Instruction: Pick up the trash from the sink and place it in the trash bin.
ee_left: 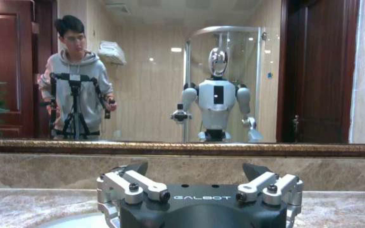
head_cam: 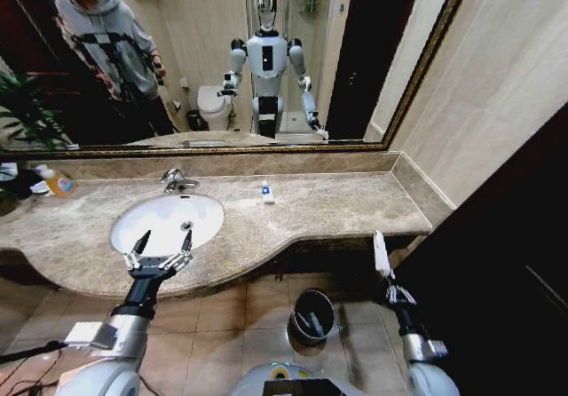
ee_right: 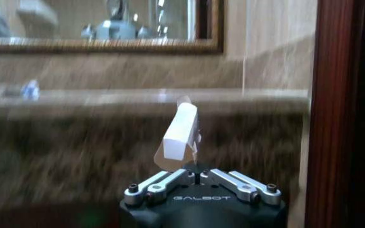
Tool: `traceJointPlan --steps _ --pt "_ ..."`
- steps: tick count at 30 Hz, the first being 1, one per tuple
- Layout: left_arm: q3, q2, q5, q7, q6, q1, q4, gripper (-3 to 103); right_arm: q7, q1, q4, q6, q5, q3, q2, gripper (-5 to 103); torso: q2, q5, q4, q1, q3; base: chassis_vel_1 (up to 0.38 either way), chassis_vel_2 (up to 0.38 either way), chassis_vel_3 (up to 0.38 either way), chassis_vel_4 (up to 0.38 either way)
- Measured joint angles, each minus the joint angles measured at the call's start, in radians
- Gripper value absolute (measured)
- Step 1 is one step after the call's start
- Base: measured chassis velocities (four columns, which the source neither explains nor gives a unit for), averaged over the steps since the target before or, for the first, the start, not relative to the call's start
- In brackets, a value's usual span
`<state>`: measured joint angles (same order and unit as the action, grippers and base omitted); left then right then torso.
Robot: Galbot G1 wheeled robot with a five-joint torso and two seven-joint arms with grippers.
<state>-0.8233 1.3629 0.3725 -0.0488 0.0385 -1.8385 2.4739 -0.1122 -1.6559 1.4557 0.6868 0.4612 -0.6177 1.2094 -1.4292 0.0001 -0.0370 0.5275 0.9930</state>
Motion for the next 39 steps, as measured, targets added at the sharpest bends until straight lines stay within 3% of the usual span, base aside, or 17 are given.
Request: traceJointPlan --steps 7,12,15,16,18,19,23,24,27,32,39 --pt "0.0 0.0 0.0 0.0 0.0 0.0 0.0 100 0.004 -0.118 -0.037 0.03 -0.083 0.069 0.005 0 0.0 -0.0001 0.0004 0.0 0.0 0.0 0.0 0.0 0.0" --pt "0.0 0.0 0.0 0.0 0.0 0.0 0.0 100 0.052 -0.16 -0.029 -0.021 -0.221 0.121 0.009 0 0.0 -0.0002 0.0002 0.0 0.0 0.0 0.0 0.0 0.0" --pt "0.0 0.0 0.0 0.0 0.0 0.0 0.0 100 0.086 -0.156 -0.026 -0.115 -0.353 0.149 0.01 0 0.0 -0.0003 0.0003 0.0 0.0 0.0 0.0 0.0 0.0" --pt "0.0 0.0 0.0 0.0 0.0 0.0 0.0 100 0.086 -0.156 -0.026 -0.115 -0.353 0.149 0.01 0 0.0 -0.0003 0.0003 0.0 0.0 0.0 0.0 0.0 0.0" --pt "0.0 0.0 0.0 0.0 0.0 0.0 0.0 100 0.09 -0.126 -0.021 -0.227 -0.442 0.175 0.01 0 0.0 -0.0002 0.0002 0.0 0.0 0.0 0.0 0.0 0.0" --pt "0.0 0.0 0.0 0.0 0.0 0.0 0.0 100 0.09 -0.126 -0.021 -0.227 -0.442 0.175 0.01 0 0.0 -0.0002 0.0002 0.0 0.0 0.0 0.0 0.0 0.0" --pt "0.0 0.0 0.0 0.0 0.0 0.0 0.0 100 0.081 -0.034 -0.039 -0.409 -0.533 0.228 -0.005 0 0.0 -0.0001 0.0001 0.0 0.0 0.0 0.0 0.0 0.0" --pt "0.0 0.0 0.0 0.0 0.0 0.0 0.0 100 0.081 -0.034 -0.039 -0.409 -0.533 0.228 -0.005 0 0.0 -0.0001 0.0001 0.0 0.0 0.0 0.0 0.0 0.0" --pt "0.0 0.0 0.0 0.0 0.0 0.0 0.0 100 0.05 0.042 -0.071 -0.502 -0.555 0.255 -0.023 0 0.0 -0.0003 0.0001 0.0 0.0 0.0 0.0 0.0 0.0" --pt "0.0 0.0 0.0 0.0 0.0 0.0 0.0 100 0.011 0.133 -0.126 -0.571 -0.598 0.282 -0.023 0 0.0 -0.0004 0.0 0.0 0.0 0.0 0.0 0.0 0.0" --pt "0.0 0.0 0.0 0.0 0.0 0.0 0.0 100 -0.032 0.28 -0.336 -0.554 -0.713 0.315 0.011 0 0.0 -0.0002 0.0002 0.0 0.0 0.0 0.0 0.0 0.0"
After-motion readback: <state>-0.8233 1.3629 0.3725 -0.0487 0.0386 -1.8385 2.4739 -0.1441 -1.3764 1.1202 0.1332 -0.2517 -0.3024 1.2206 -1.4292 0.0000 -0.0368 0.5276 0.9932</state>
